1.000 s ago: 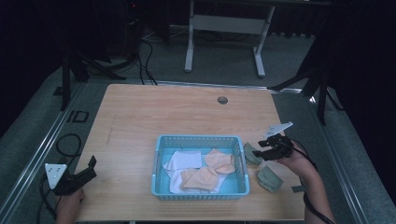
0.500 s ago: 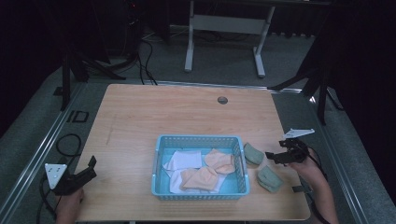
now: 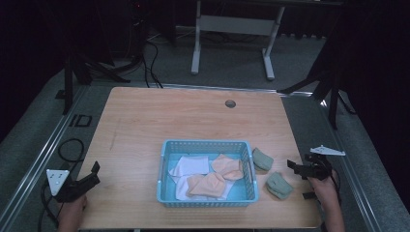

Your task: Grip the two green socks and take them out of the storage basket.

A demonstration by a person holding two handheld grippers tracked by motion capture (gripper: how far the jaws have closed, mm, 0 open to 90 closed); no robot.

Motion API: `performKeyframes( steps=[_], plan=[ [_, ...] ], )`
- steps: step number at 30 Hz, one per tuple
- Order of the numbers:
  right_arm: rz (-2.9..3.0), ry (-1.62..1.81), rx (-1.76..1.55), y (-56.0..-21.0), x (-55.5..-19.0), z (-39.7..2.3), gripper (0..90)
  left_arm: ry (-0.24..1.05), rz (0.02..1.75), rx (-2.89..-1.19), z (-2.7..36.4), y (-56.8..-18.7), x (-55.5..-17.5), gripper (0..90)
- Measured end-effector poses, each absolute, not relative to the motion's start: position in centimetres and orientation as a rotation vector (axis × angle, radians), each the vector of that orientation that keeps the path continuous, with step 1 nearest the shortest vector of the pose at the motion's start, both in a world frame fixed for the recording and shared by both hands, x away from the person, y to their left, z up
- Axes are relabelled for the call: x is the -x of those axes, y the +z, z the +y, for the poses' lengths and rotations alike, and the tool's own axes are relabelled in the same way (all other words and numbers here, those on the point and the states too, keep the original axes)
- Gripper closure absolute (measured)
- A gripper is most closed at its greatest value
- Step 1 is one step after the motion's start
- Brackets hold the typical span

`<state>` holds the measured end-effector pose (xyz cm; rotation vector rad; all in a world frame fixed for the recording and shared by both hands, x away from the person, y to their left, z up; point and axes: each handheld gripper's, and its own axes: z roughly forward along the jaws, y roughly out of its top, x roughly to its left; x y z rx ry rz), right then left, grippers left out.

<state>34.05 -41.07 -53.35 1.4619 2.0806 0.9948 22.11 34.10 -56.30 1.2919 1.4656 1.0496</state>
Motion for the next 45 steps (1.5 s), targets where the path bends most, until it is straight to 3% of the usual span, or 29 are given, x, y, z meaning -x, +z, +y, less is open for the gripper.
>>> performKeyframes(
  steps=[29,45],
  plan=[
    [1.506,1.120,-1.456,-55.0,-25.6,-41.8,11.9,1.050,1.463,-1.291,34.1,-56.3,-22.1,0.5],
    [1.490,1.084,-1.470,-55.3,-25.9,-41.9,12.1,1.048,1.462,-1.291,34.1,-56.3,-22.1,0.5]
  ],
)
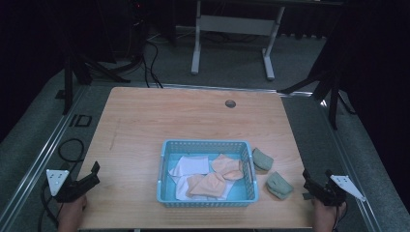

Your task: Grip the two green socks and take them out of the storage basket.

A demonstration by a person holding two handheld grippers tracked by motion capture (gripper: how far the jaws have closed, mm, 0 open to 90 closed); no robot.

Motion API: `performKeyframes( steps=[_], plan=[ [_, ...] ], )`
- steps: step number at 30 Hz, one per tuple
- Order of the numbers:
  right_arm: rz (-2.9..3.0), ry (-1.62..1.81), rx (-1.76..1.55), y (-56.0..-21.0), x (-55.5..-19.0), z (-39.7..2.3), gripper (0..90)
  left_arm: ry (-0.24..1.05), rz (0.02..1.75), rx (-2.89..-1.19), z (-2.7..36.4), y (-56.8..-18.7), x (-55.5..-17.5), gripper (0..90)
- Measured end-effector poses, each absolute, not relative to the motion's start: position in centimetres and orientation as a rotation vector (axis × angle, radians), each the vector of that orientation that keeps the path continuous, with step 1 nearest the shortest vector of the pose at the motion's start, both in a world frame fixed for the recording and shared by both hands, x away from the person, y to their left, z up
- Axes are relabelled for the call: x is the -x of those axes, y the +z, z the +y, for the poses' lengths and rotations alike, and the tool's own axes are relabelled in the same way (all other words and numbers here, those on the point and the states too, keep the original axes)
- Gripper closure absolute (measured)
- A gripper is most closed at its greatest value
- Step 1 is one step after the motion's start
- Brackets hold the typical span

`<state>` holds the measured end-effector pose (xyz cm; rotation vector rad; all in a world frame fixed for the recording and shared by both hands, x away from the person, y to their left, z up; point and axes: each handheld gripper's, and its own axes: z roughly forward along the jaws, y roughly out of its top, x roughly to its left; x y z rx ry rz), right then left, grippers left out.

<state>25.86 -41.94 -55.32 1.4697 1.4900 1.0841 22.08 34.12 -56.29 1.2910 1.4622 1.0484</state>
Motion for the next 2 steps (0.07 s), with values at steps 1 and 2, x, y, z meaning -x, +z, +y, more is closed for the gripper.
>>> performKeyframes(
  steps=[1,2],
  plan=[
    [1.499,1.079,-1.474,-55.35,-25.93,-41.92,12.1,1.048,1.461,-1.292,34.11,-56.29,-22.09,0.5],
    [1.499,1.079,-1.474,-55.35,-25.93,-41.92,12.1,1.048,1.461,-1.292,34.11,-56.29,-22.09,0.5]
  ],
)
